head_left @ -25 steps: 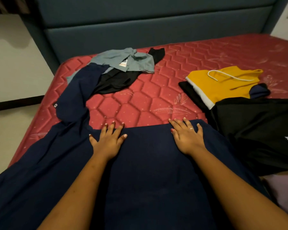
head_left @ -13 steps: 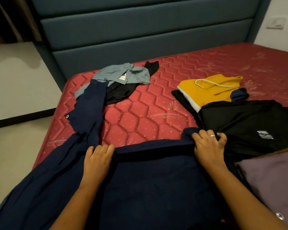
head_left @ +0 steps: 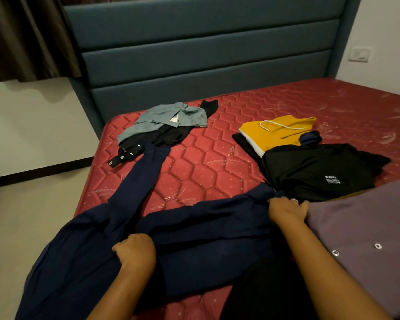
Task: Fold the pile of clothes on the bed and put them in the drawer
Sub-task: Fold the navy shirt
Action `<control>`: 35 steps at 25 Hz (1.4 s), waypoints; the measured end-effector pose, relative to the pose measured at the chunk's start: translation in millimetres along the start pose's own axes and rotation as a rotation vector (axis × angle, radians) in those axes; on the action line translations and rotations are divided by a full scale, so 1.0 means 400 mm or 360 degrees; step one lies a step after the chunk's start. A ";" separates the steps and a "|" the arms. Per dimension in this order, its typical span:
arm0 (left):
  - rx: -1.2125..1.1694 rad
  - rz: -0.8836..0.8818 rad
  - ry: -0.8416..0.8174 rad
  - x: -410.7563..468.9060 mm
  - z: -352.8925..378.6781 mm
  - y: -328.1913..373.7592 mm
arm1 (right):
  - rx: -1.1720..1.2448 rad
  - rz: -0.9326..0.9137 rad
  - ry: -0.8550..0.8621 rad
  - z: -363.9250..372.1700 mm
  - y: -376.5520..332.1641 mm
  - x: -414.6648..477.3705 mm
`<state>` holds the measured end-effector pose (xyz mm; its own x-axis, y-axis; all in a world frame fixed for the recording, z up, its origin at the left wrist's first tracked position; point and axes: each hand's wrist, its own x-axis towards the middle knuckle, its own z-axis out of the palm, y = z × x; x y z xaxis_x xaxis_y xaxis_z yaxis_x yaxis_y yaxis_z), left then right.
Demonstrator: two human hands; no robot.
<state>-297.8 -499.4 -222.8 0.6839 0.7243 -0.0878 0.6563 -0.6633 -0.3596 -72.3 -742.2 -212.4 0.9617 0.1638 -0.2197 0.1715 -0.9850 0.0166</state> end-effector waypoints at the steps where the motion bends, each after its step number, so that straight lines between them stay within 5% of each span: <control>1: -0.0004 -0.0001 -0.0030 0.003 -0.018 0.018 | 0.0068 -0.0015 0.0057 -0.016 -0.024 0.007; 9: -0.0428 0.0338 0.0224 0.110 -0.052 0.145 | 0.0674 0.0145 0.0098 0.019 -0.068 0.134; 14: -0.0528 0.0513 0.0223 0.189 -0.012 0.245 | 0.2285 0.0638 0.0577 0.025 -0.011 0.211; 16: -0.0647 0.0482 0.0279 0.212 -0.003 0.279 | 0.2573 0.0872 0.0807 0.020 0.008 0.217; 21: -0.0769 0.0509 0.0476 0.252 0.034 0.288 | 0.2375 0.0498 0.0701 0.033 0.008 0.213; 25: -0.0757 0.0724 0.0250 0.260 -0.010 0.327 | 0.1053 0.0026 0.0033 0.014 0.042 0.187; 27: -0.0860 0.0839 0.0163 0.267 -0.016 0.351 | 0.0724 0.0015 -0.0075 0.006 0.040 0.174; 35: -0.0895 0.0634 0.0453 0.248 -0.029 0.393 | 0.0774 0.0304 0.0834 0.022 -0.009 0.177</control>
<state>-123.3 -534.1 -277.5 0.9101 0.3826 0.1593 0.3531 -0.9170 0.1855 -6.9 -727.5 -236.4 0.9621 -0.1285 0.2406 -0.0059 -0.8916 -0.4527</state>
